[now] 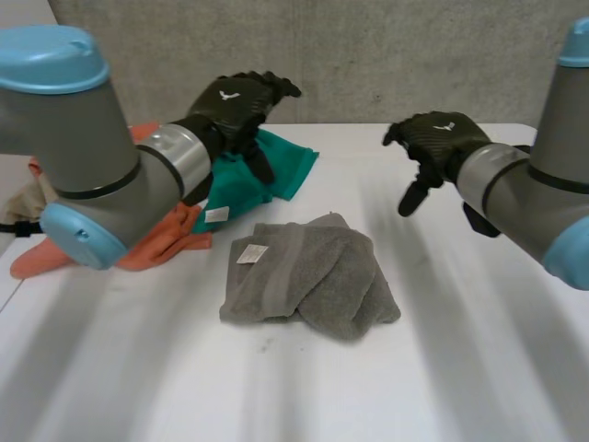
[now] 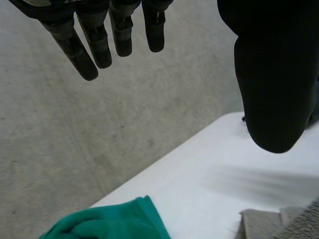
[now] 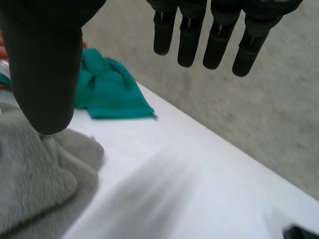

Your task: Fold the laundry.

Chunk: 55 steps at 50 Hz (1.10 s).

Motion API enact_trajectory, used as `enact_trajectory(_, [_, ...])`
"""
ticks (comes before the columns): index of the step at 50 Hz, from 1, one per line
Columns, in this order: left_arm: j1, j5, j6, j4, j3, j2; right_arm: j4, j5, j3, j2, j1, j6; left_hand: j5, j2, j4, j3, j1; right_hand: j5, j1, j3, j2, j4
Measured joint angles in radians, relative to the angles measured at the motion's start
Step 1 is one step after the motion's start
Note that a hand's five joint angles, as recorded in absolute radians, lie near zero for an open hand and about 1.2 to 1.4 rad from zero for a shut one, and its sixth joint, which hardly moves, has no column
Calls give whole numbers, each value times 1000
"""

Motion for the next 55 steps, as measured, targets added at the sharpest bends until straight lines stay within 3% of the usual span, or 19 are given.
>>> enact_trajectory(5, [-32, -20, 52, -92, 78, -63, 9, 4, 58, -14, -37, 5, 4, 5, 4, 0, 1, -34, -32, -41, -23, -31])
enact_trajectory(7, [-49, -55, 101, -175, 119, -107, 18, 4, 138, -21, -66, 22, 4, 7, 4, 0, 1, -42, -35, -53, -29, -33])
enact_trajectory(14, [-60, -163, 148, -256, 60, -98, -16, -30, 319, -28, -80, 51, 4, 8, 4, 0, 1, -29, -31, -48, -28, -30])
enact_trajectory(22, [-85, -232, 155, -179, -230, 39, -211, -123, 522, -24, -62, -32, 4, 9, 4, 0, 1, 34, -7, -9, -25, -4])
enact_trajectory(28, [-120, -232, 182, -54, -310, 56, -292, -122, 569, -6, -43, -86, 4, 8, 3, 0, 1, 34, -6, -9, -25, -4])
enact_trajectory(36, [-150, -210, 197, -13, -52, -89, -308, -81, 566, -2, -53, -101, 4, 9, 4, 0, 1, 29, -8, -11, -26, -5])
enact_trajectory(41, [-163, -169, 205, -172, 209, -237, -304, -77, 541, -1, -78, -103, 58, 59, 57, 57, 61, 22, -10, -12, -26, -7])
enact_trajectory(48, [-167, -123, 252, -421, 415, -386, -290, -85, 475, 29, -115, -115, 140, 143, 139, 144, 140, 22, -10, -12, -26, -7])
enact_trajectory(55, [-163, -151, 317, -465, 471, -452, -263, -96, 414, 65, -136, -135, 330, 335, 332, 335, 344, 22, -10, -12, -26, -7])
